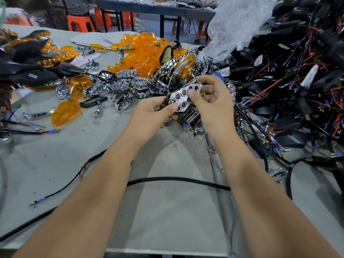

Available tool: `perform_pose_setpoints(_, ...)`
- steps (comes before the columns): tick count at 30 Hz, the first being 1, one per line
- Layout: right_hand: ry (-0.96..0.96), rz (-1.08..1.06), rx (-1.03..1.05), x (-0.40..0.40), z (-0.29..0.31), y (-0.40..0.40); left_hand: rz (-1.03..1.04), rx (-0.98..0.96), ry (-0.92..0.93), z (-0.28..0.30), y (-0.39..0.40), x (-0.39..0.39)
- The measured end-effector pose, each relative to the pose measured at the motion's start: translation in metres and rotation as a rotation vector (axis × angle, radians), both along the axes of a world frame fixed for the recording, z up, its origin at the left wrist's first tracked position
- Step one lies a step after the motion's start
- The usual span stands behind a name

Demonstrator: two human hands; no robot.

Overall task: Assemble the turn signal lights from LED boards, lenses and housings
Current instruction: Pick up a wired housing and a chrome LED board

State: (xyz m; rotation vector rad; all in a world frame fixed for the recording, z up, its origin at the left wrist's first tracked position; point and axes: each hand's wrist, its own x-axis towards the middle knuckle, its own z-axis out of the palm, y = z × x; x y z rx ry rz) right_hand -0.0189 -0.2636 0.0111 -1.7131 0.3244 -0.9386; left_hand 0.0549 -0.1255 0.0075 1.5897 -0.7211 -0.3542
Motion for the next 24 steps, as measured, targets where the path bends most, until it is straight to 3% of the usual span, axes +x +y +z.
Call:
perform_pose_setpoints(9,-0.070,0.149,0.257,-0.001,0.004,0.007,0.060,-0.026,0.040,-0.003,0.000,0.003)
perform_pose_setpoints(15,0.031,0.272,0.453,0.001,0.004,0.010,0.033,0.000,-0.056,-0.004,-0.002,0.003)
perform_pose_setpoints(18,-0.020,0.335,0.547,0.001,0.005,0.012,0.051,0.056,-0.113,-0.002,-0.001,-0.004)
perform_pose_setpoints(24,-0.053,0.314,0.418,0.000,0.004,0.007,0.032,0.107,-0.127,-0.005,0.000,-0.003)
